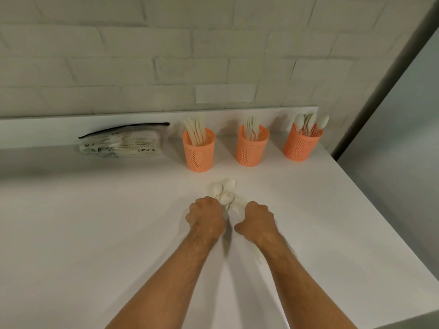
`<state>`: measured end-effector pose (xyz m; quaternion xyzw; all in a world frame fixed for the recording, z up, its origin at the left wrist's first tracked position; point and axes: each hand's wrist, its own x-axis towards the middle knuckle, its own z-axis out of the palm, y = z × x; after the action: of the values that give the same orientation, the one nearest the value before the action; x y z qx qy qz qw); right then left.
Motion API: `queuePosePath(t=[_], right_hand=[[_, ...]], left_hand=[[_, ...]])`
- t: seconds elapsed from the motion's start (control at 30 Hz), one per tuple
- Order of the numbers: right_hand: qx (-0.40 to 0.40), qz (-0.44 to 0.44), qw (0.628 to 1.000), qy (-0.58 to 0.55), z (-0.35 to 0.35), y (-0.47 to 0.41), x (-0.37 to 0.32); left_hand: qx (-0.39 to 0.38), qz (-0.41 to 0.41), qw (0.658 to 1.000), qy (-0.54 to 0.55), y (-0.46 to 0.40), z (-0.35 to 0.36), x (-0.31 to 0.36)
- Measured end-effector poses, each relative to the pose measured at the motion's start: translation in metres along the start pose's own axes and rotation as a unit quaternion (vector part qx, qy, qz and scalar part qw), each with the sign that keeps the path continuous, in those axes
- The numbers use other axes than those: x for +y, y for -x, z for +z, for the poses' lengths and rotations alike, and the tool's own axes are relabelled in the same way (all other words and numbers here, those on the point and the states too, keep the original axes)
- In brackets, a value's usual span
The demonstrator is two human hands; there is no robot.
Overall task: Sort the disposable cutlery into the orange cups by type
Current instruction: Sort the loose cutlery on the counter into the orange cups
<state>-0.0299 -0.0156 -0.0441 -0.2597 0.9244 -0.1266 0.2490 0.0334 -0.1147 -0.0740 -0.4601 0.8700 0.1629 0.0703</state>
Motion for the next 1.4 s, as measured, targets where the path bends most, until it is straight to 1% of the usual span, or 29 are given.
queuePosePath(t=[0.13, 0.27, 0.33, 0.4, 0.47, 0.53, 0.6, 0.67, 0.73, 0.8, 0.83, 0.87, 1.0, 1.07, 1.17, 1.23, 1.3, 1.37, 1.4], right_hand=[[-0.01, 0.0, 1.0, -0.018, -0.001, -0.001, 0.005], [-0.016, 0.002, 0.999, -0.041, -0.009, -0.005, 0.013], [-0.026, 0.002, 0.995, -0.095, -0.012, -0.01, 0.021], [-0.022, -0.005, 0.981, -0.19, -0.012, -0.016, 0.03], [0.015, -0.023, 0.959, -0.283, -0.015, -0.02, 0.033], [0.059, -0.058, 0.928, -0.364, -0.022, -0.025, 0.032], [0.096, -0.106, 0.889, -0.435, -0.032, -0.029, 0.026], [0.131, -0.154, 0.851, -0.485, -0.04, -0.032, 0.018], [0.155, -0.182, 0.811, -0.533, -0.044, -0.034, 0.011], [0.174, -0.201, 0.784, -0.562, -0.045, -0.037, 0.006], [0.18, -0.201, 0.778, -0.567, -0.042, -0.039, 0.005], [0.181, -0.194, 0.778, -0.57, -0.038, -0.042, 0.005], [0.157, -0.146, 0.796, -0.565, -0.012, -0.057, 0.014], [0.142, -0.134, 0.803, -0.563, -0.003, -0.062, 0.02], [0.132, -0.14, 0.811, -0.553, 0.0, -0.07, 0.025], [0.134, -0.138, 0.817, -0.544, -0.002, -0.073, 0.026], [0.125, -0.129, 0.845, -0.504, -0.003, -0.075, 0.027], [0.104, -0.122, 0.882, -0.444, -0.006, -0.076, 0.028], [0.09, -0.117, 0.894, -0.422, -0.009, -0.077, 0.028]], left_hand=[[0.021, 0.021, 1.0, -0.011, 0.003, 0.002, 0.001], [0.02, 0.054, 0.997, 0.044, 0.004, -0.007, -0.006], [0.013, 0.073, 0.994, 0.081, 0.004, -0.014, -0.012], [-0.002, 0.097, 0.982, 0.159, 0.004, -0.019, -0.016], [0.006, 0.122, 0.955, 0.27, 0.007, -0.02, -0.016], [0.044, 0.134, 0.919, 0.367, 0.012, -0.022, -0.01], [0.095, 0.138, 0.883, 0.439, 0.015, -0.022, -0.001], [0.147, 0.149, 0.845, 0.492, 0.016, -0.025, 0.01], [0.194, 0.164, 0.812, 0.526, 0.013, -0.026, 0.018], [0.222, 0.175, 0.788, 0.546, 0.009, -0.023, 0.025], [0.226, 0.171, 0.781, 0.557, 0.008, -0.02, 0.027], [0.226, 0.158, 0.775, 0.568, 0.007, -0.016, 0.029], [0.211, 0.093, 0.759, 0.609, 0.004, 0.004, 0.031], [0.204, 0.083, 0.753, 0.62, 0.003, 0.006, 0.032], [0.194, 0.083, 0.747, 0.631, 0.001, 0.0, 0.036], [0.186, 0.072, 0.751, 0.629, -0.002, -0.002, 0.038], [0.161, 0.038, 0.75, 0.64, -0.004, -0.001, 0.04], [0.12, -0.006, 0.741, 0.66, -0.005, 0.0, 0.042], [0.098, -0.027, 0.738, 0.667, -0.005, 0.0, 0.044]])
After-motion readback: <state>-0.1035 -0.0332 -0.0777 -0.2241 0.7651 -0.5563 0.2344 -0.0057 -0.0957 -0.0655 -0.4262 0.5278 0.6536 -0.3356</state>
